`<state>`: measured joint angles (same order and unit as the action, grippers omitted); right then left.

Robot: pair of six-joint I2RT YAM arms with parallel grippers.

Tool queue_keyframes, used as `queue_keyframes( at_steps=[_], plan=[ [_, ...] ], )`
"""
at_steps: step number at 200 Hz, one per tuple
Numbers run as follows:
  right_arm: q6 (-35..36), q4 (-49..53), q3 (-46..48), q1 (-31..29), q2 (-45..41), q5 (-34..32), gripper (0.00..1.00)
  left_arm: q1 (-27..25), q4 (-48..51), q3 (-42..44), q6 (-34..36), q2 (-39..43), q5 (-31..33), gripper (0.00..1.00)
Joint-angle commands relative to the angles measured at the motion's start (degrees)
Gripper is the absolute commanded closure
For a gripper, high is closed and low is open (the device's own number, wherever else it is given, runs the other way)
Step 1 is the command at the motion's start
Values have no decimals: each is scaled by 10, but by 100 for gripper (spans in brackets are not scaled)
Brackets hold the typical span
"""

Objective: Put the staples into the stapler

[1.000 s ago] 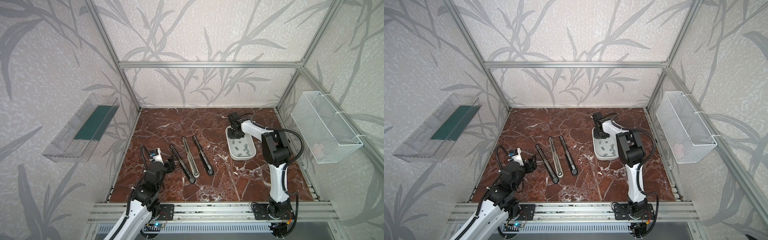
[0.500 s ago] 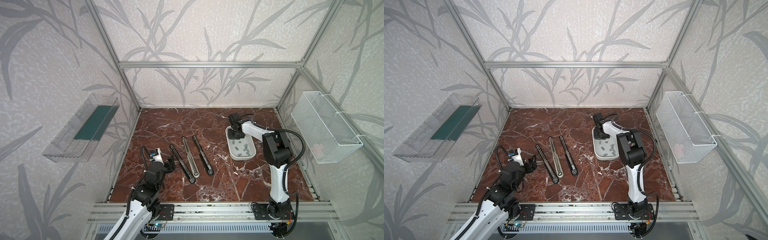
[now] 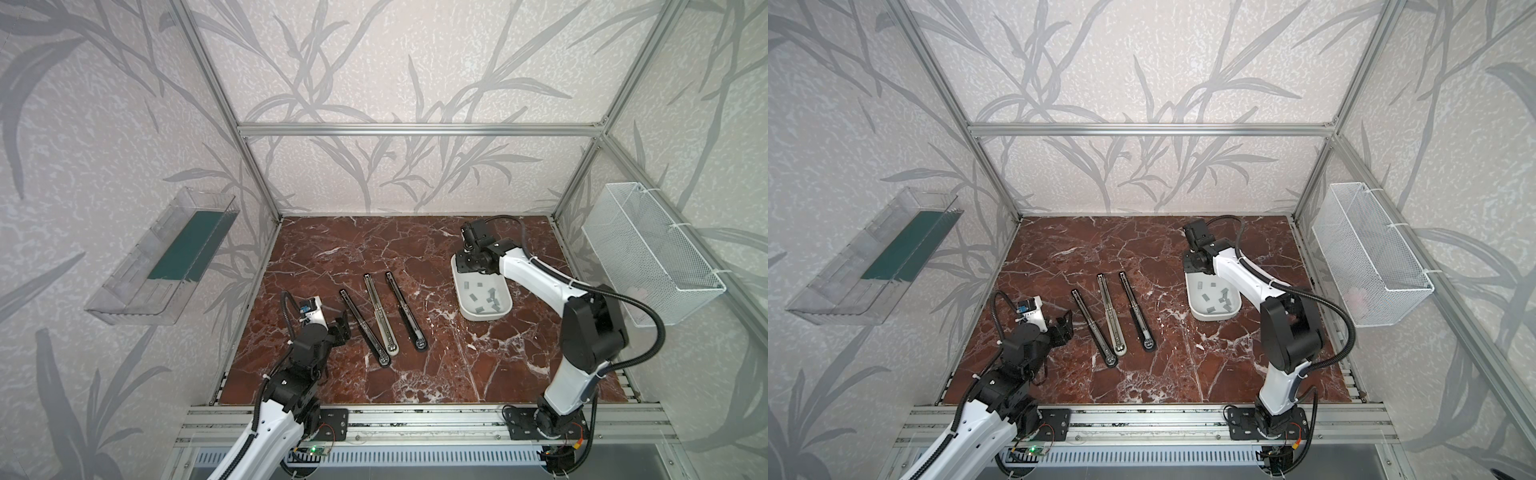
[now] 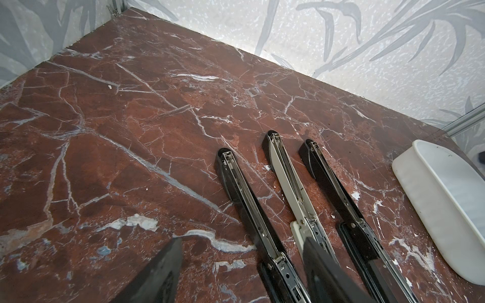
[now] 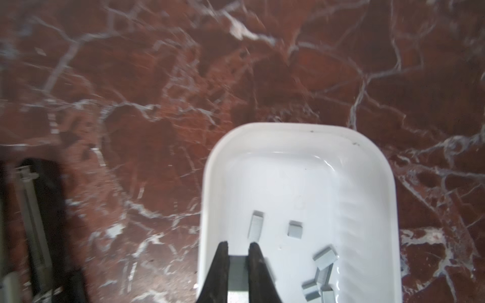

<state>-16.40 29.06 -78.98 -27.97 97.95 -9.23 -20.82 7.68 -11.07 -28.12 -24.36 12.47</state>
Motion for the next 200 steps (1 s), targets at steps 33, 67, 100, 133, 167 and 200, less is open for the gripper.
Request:
queue_keyframes(
  at_steps=[33, 67, 100, 133, 167, 200],
  plan=[
    [-14, -86, 131, -177, -136, -62, 90, 4, 18, 7, -14, 18, 24, 26],
    [-45, -220, 241, -302, -177, -134, 91, 4, 25, 9, -19, 30, 37, 29],
    [-84, -248, 255, -388, -144, -167, 92, 4, 22, 10, -21, 29, 45, 28],
    [-124, -245, 253, -412, -110, -178, 94, 4, 15, 7, -20, 16, 28, 31],
    [-146, -230, 212, -438, -43, -198, 94, 4, 18, 3, -31, 12, 28, 31],
    [-175, -193, 150, -456, 28, -215, 95, 4, 33, -4, -42, 12, 37, 31]
  ],
)
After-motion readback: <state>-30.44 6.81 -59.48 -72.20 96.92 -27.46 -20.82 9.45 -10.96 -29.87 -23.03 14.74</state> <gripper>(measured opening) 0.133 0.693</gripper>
